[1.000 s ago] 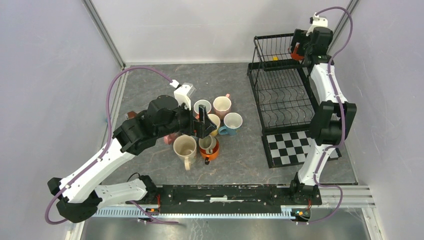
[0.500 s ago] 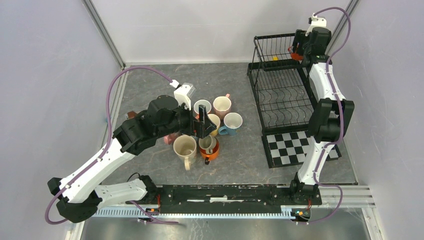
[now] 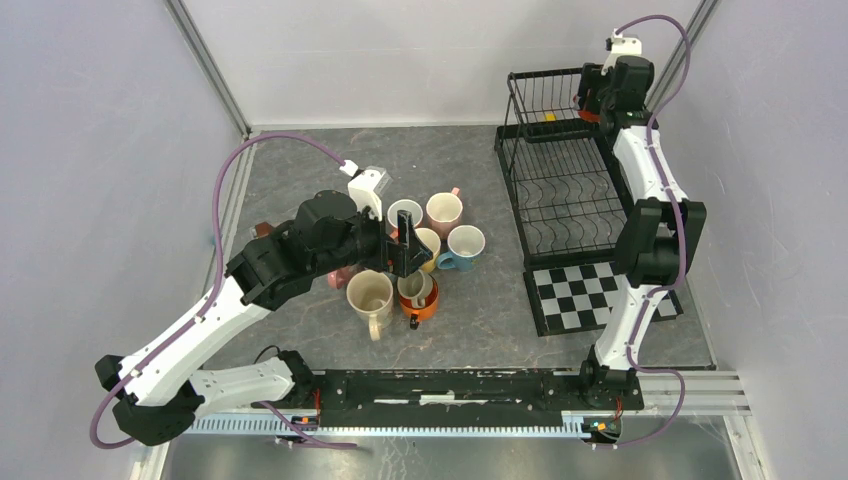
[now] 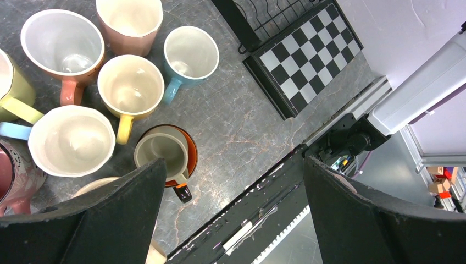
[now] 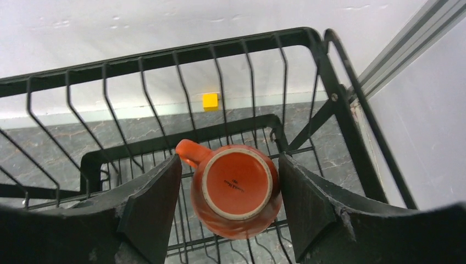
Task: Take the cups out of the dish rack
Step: Unload the cup from the dish rack.
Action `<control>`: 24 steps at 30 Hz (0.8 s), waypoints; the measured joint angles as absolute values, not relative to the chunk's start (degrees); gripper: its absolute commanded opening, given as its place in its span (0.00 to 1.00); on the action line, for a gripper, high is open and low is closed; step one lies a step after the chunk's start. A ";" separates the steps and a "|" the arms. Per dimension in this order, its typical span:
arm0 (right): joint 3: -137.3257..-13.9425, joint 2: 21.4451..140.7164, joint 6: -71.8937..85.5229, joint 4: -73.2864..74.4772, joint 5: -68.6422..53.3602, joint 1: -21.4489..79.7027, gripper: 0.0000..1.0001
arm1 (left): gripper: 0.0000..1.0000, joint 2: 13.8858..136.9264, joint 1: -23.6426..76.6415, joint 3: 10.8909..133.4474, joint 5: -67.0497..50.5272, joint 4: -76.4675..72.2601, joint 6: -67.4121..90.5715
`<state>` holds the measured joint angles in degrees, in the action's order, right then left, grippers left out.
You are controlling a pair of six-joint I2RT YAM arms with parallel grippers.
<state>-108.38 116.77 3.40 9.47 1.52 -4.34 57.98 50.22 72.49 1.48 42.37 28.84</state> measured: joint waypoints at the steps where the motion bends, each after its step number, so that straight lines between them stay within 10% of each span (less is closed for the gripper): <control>1: -108.14 116.53 3.33 9.76 1.52 -4.08 0.71 | 1.00 57.98 50.22 72.49 1.48 42.37 28.84; 24: -109.32 114.91 0.51 18.00 3.64 -0.86 0.73 | 1.00 56.99 50.22 72.47 1.45 42.39 28.84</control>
